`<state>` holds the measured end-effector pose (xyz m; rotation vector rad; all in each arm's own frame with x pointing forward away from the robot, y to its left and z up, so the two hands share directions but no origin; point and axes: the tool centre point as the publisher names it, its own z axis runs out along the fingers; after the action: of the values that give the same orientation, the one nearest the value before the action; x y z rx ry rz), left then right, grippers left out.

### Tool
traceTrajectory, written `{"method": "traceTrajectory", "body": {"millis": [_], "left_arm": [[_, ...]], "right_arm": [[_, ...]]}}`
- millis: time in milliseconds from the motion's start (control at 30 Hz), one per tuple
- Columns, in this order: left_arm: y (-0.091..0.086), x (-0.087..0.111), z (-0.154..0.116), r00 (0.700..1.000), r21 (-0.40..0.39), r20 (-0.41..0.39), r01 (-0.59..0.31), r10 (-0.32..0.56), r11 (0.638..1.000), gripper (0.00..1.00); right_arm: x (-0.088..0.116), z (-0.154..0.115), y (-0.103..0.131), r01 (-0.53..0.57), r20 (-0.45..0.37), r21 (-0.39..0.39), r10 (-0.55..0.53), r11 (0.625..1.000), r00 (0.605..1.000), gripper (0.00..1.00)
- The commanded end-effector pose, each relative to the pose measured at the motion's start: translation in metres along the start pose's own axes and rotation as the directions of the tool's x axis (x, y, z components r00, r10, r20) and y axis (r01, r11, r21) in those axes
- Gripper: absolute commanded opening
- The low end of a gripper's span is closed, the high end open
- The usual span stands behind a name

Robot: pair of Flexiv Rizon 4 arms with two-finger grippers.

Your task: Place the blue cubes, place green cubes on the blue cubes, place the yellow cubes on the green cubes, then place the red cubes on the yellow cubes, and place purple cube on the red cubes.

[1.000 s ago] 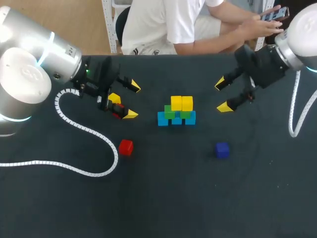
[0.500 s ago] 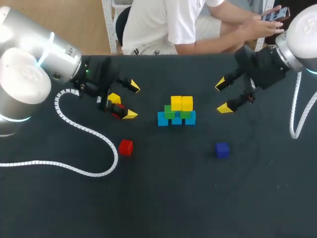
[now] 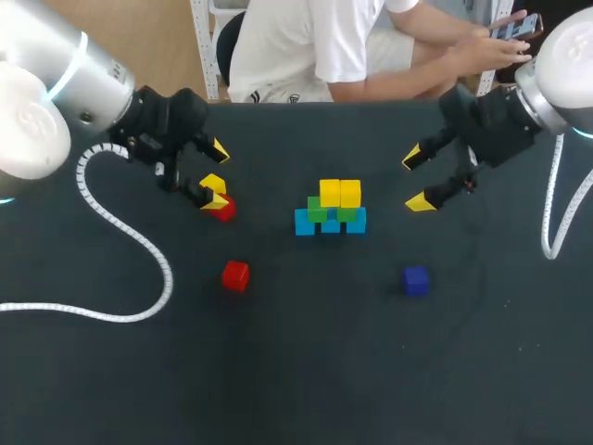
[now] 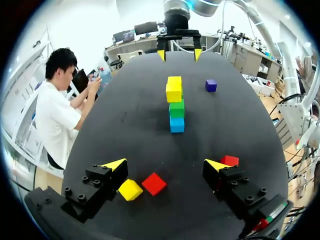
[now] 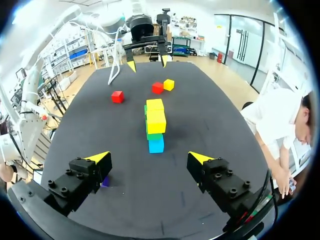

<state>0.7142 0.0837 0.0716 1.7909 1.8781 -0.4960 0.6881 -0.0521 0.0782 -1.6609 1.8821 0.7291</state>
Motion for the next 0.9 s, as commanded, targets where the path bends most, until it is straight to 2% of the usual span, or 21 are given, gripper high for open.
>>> {"method": "traceTrajectory", "body": {"millis": [33,200,467,700,800,833,900], "left_arm": [[0.009,0.0,-0.003,0.999,0.015,-0.041,0.005,-0.005,1.0,1.0],[0.01,0.007,-0.009,0.999,0.002,-0.037,0.014,-0.014,1.0,1.0],[0.009,0.038,-0.021,0.994,-0.007,-0.078,0.076,-0.077,0.997,1.0],[0.011,0.055,-0.027,0.986,-0.014,-0.142,0.092,-0.093,0.996,1.0],[0.012,0.061,-0.022,0.986,-0.004,-0.139,0.088,-0.088,0.996,1.0],[0.013,0.062,-0.021,0.993,-0.001,-0.097,0.063,-0.063,0.998,1.0],[0.013,0.064,-0.017,0.995,0.012,-0.086,0.05,-0.049,0.999,1.0]], "right_arm": [[0.0,0.0,0.001,0.001,0.002,0.001,-0.001,1.0,1.0,1.0],[0.0,0.0,0.001,0.001,0.002,0.001,-0.001,1.0,1.0,1.0],[0.0,0.0,0.001,0.001,0.002,0.001,-0.001,1.0,1.0,1.0],[0.0,0.0,0.001,0.001,0.002,0.001,-0.001,1.0,1.0,1.0],[0.0,0.0,0.001,0.001,0.002,0.001,-0.001,1.0,1.0,1.0],[0.0,0.0,0.001,0.001,0.002,0.001,-0.001,1.0,1.0,1.0],[0.0,0.0,0.001,0.001,0.002,0.001,-0.001,1.0,1.0,1.0]]}}
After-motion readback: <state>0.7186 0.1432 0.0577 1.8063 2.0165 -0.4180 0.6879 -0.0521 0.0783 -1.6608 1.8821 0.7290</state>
